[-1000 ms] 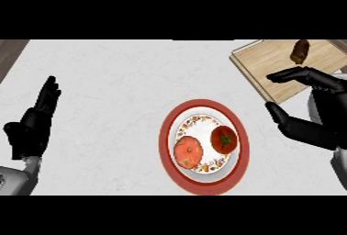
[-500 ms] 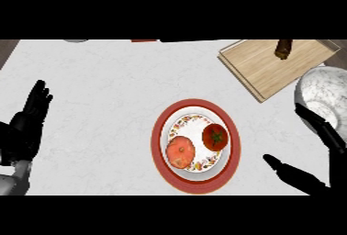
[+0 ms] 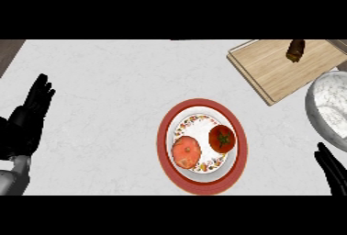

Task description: Pick the tomato from the plate and place it in the bowl

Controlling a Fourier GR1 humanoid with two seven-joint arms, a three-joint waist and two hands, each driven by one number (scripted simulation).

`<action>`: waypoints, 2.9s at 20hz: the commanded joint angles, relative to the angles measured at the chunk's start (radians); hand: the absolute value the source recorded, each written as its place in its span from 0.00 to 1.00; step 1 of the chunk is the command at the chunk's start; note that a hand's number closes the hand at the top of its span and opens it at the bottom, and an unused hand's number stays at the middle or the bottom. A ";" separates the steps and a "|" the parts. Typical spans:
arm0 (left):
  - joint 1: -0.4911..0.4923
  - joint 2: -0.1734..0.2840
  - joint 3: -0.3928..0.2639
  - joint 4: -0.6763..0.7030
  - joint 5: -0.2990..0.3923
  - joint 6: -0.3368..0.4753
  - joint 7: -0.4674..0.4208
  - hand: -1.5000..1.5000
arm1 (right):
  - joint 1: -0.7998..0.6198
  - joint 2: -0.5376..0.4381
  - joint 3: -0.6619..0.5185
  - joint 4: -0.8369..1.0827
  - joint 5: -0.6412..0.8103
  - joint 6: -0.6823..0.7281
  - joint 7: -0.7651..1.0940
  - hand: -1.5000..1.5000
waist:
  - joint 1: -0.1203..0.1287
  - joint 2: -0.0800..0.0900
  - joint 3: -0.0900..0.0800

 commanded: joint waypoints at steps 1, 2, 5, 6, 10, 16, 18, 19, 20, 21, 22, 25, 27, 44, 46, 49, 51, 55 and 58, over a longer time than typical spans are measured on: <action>-0.005 -0.027 0.001 0.001 -0.026 -0.009 0.006 0.50 | -0.038 0.004 -0.014 -0.162 0.136 0.158 0.217 0.00 | 0.017 0.004 -0.001; 0.062 0.000 0.012 -0.096 -0.025 -0.004 0.033 0.50 | -0.088 0.044 0.008 -0.119 0.163 0.176 0.237 0.00 | 0.028 0.003 0.000; -0.010 -0.032 0.019 -0.010 -0.034 -0.018 0.024 0.50 | -0.133 -0.038 -0.052 -0.206 0.104 0.343 0.351 0.00 | 0.020 0.005 -0.001; 0.000 -0.006 0.012 -0.053 -0.035 -0.017 0.054 0.50 | -0.204 -0.043 -0.034 -0.206 0.107 0.413 0.420 0.00 | 0.033 0.005 -0.002; -0.024 -0.047 -0.003 0.012 -0.060 -0.019 0.004 0.50 | -0.360 -0.113 -0.044 -0.157 0.022 0.640 0.558 0.00 | 0.040 0.010 -0.004; -0.026 -0.036 0.024 -0.033 -0.047 -0.038 0.065 0.50 | -0.595 -0.031 -0.020 0.045 -0.116 0.858 0.691 0.00 | 0.050 0.007 0.000; -0.037 -0.052 0.035 0.005 -0.054 -0.054 0.038 0.50 | -0.678 0.001 -0.038 0.108 -0.179 0.918 0.710 0.00 | 0.040 0.008 0.000; -0.036 -0.072 0.025 -0.032 -0.069 -0.023 0.067 0.50 | -0.698 0.045 0.010 0.104 -0.162 0.932 0.752 0.00 | 0.037 0.006 0.000; -0.023 -0.072 0.003 -0.050 -0.102 -0.017 0.056 0.50 | -0.701 0.029 -0.048 0.145 -0.234 0.955 0.706 0.00 | 0.036 0.006 0.001; 0.002 -0.071 0.019 -0.044 -0.086 -0.034 0.052 0.50 | -0.736 0.046 -0.024 0.130 -0.239 1.006 0.773 0.00 | 0.036 0.005 0.000; -0.043 -0.068 0.027 -0.007 -0.097 -0.040 0.072 0.50 | -0.728 0.081 0.030 0.160 -0.194 0.991 0.783 0.00 | 0.029 0.006 0.000; -0.022 -0.075 0.032 -0.043 -0.096 -0.040 0.084 0.50 | -0.741 0.050 -0.035 0.238 -0.280 1.073 0.765 0.00 | 0.028 0.005 0.001; -0.031 -0.086 0.064 0.046 -0.086 -0.079 0.025 0.50 | -0.739 0.074 0.001 0.199 -0.280 1.114 0.836 0.00 | 0.020 0.005 0.000; -0.035 -0.149 0.145 0.010 -0.168 -0.151 0.068 0.50 | -0.770 0.251 0.088 0.546 0.105 0.954 0.596 0.00 | 0.023 0.005 0.001; -0.034 -0.162 0.167 0.103 -0.177 -0.183 -0.006 0.50 | -0.650 0.227 0.112 0.463 0.131 0.928 0.594 0.00 | 0.016 0.005 0.001; 0.032 -0.169 0.161 -0.087 -0.198 -0.160 0.112 0.50 | -0.735 0.319 0.113 0.536 0.162 0.985 0.632 0.00 | 0.025 0.003 0.001; -0.022 -0.169 0.214 -0.005 -0.194 -0.193 0.090 0.50 | -0.628 0.265 0.089 0.497 0.189 0.933 0.565 0.00 | 0.019 0.004 0.001; 0.025 -0.196 0.219 -0.057 -0.227 -0.222 0.103 0.50 | -0.653 0.327 0.080 0.581 0.256 0.898 0.535 0.00 | 0.021 0.004 0.001; -0.012 -0.239 0.228 0.021 -0.252 -0.227 0.042 0.50 | -0.714 0.361 0.052 0.643 0.278 0.902 0.510 0.00 | 0.021 0.005 0.001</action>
